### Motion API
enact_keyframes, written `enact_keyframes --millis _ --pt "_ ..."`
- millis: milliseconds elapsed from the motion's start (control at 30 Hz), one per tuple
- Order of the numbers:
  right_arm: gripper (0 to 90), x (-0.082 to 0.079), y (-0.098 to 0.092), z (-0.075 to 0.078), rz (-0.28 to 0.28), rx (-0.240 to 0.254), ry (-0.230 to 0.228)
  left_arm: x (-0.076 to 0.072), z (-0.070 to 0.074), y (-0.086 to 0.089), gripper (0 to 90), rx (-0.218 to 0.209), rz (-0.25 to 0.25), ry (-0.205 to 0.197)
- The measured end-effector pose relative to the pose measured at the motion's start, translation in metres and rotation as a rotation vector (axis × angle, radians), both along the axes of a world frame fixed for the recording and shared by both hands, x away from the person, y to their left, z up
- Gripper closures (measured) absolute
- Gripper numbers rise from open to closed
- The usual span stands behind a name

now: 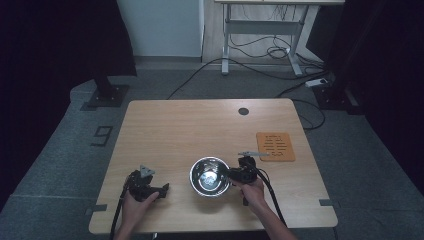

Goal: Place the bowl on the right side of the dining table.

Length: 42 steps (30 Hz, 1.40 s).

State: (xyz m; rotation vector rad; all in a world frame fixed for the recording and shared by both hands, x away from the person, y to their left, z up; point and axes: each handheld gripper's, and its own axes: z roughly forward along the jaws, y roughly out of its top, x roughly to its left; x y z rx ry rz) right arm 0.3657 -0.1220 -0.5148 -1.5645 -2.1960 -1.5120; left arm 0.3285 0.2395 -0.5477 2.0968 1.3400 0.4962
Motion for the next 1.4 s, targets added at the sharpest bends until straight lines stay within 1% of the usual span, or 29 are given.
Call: enact_keyframes --millis 300,600,733,1067,1200,1300,1400 --pt "83.6 0.002 -0.01 0.006 -0.028 0.005 -0.025 0.0 0.0 0.0 0.0 0.0 0.0 -0.001" --pt "83.6 0.004 -0.018 0.009 -0.046 0.009 -0.033 0.0 0.0 0.0 0.0 0.0 0.0 -0.001" --pt "83.6 0.005 -0.023 0.012 -0.064 0.014 -0.045 0.0 0.0 0.0 0.0 0.0 0.0 -0.001" --pt "83.6 0.008 -0.033 0.016 -0.097 0.024 -0.054 0.0 0.0 0.0 0.0 -0.001 0.0 -0.001" --pt "83.6 0.008 -0.038 0.018 -0.127 0.024 -0.074 0.0 0.0 0.0 0.0 0.0 0.0 -0.001" --pt "83.6 0.008 -0.04 0.02 -0.136 0.028 -0.083 0.0 0.0 0.0 0.0 0.0 0.0 0.0" --pt "83.6 0.009 -0.041 0.021 -0.141 0.03 -0.082 0.0 0.0 0.0 0.0 0.0 0.0 -0.001"
